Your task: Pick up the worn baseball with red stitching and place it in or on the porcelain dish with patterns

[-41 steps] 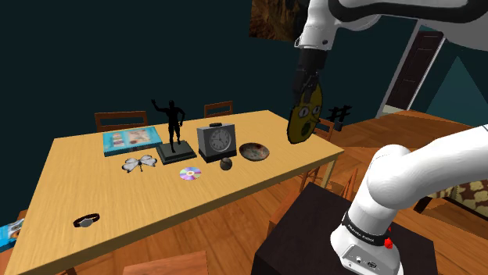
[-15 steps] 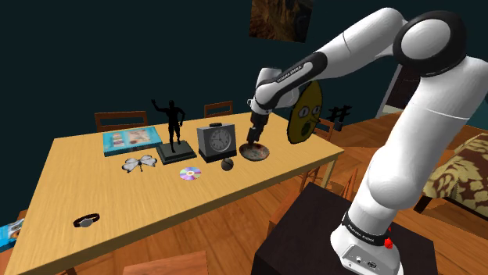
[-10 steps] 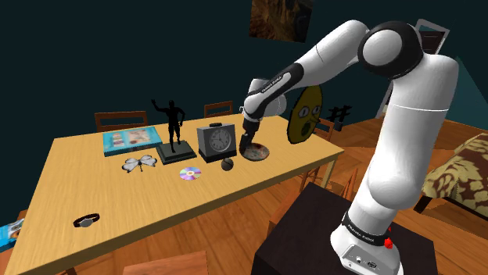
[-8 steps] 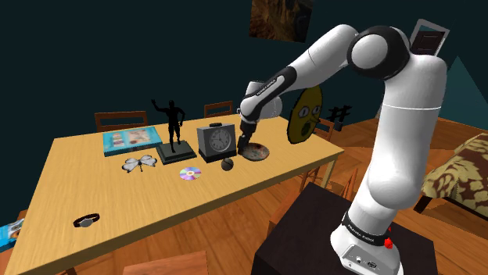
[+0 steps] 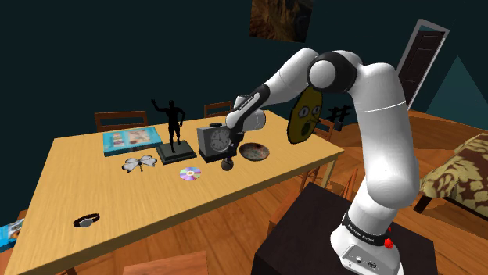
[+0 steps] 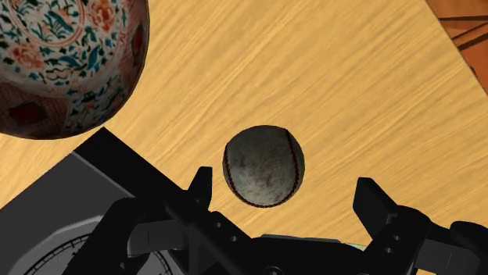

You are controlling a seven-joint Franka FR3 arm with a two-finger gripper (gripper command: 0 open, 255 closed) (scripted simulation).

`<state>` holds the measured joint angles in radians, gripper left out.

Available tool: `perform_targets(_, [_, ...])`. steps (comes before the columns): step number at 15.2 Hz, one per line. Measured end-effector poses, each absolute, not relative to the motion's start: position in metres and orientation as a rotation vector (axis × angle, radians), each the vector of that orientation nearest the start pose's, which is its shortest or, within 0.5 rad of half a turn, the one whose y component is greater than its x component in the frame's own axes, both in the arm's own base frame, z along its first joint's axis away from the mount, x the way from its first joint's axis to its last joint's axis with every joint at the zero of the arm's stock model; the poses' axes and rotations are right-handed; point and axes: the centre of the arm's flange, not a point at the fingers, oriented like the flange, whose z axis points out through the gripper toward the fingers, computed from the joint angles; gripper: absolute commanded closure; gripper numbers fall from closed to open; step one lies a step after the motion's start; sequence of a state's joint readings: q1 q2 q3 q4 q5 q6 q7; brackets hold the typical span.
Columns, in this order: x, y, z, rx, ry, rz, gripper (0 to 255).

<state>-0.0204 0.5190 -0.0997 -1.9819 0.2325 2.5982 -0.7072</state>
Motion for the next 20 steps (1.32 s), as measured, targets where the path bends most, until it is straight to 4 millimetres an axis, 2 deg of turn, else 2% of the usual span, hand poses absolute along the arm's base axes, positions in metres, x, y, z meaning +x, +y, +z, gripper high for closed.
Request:
perform_targets(2, [0.631, -0.078, 0.195, -3.035, -0.651, -0.204, 0])
perform_targets(9, [0.638, -0.077, 0.160, -3.034, -0.658, -0.208, 0])
perform_targets(15, [0.639, -0.076, 0.156, -3.034, -0.659, -0.208, 0])
perform_targets(16, [0.639, -0.076, 0.156, -3.034, -0.659, -0.208, 255])
perform_targets(20, [0.640, -0.076, 0.157, -3.034, -0.659, -0.214, 255])
